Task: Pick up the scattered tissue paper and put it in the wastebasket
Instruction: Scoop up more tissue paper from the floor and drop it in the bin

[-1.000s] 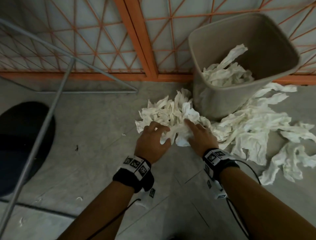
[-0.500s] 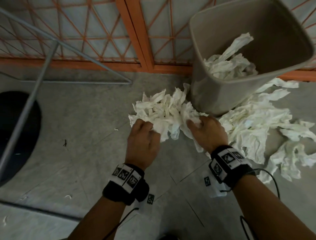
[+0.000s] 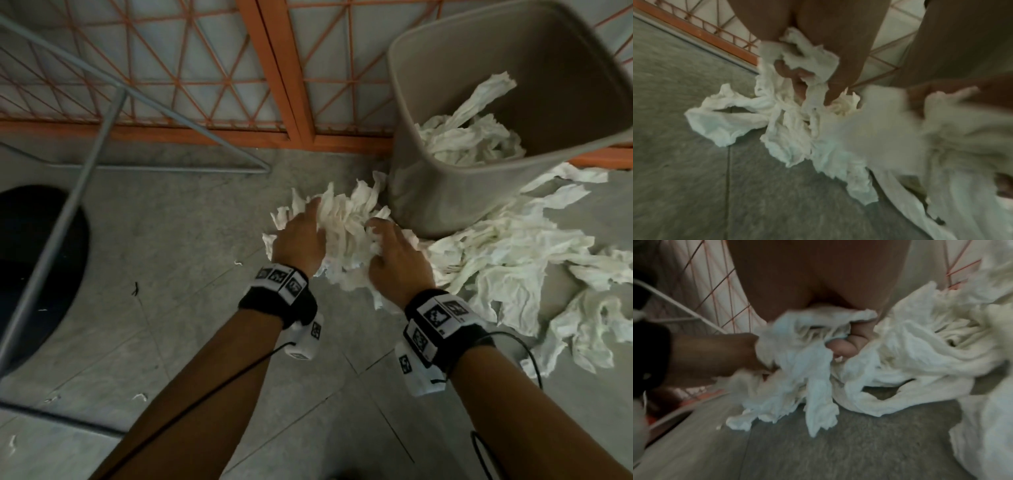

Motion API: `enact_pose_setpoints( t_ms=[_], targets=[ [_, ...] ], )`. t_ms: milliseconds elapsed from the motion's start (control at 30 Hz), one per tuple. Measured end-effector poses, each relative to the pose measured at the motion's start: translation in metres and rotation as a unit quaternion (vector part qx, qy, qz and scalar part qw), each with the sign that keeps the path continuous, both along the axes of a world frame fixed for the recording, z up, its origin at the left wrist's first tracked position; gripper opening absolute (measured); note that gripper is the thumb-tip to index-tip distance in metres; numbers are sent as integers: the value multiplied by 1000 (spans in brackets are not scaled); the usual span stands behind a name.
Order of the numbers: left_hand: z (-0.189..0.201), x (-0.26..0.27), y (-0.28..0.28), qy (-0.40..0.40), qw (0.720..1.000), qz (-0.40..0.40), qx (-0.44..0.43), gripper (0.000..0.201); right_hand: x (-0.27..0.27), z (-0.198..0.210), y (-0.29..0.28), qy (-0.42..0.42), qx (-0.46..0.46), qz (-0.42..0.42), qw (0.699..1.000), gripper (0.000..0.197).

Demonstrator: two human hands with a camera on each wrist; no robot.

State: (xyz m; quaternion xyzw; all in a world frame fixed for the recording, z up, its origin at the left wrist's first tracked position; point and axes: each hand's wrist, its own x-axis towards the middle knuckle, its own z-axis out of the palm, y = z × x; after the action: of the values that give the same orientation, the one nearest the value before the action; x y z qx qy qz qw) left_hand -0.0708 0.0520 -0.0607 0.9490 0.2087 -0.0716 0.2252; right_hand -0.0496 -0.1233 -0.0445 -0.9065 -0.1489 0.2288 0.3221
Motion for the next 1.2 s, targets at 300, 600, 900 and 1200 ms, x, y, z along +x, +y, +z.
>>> enact_pose_setpoints(
  t_ms=[300, 600, 900, 1200],
  targets=[
    [37, -28, -1, -248, 968, 41, -22, 20, -1, -34, 19, 65, -130, 67, 987, 44],
    [11, -41, -6, -124, 989, -68, -50, 34, -6, -18, 5, 47, -86, -15, 995, 30],
    [4, -26, -10, -130, 990, -60, -15, 9, 5, 23, -12, -58, 66, -11, 996, 25],
    [117, -39, -18, -306, 942, 54, -124, 6, 11, 120, -1, 33, 161, 60, 985, 19]
  ],
)
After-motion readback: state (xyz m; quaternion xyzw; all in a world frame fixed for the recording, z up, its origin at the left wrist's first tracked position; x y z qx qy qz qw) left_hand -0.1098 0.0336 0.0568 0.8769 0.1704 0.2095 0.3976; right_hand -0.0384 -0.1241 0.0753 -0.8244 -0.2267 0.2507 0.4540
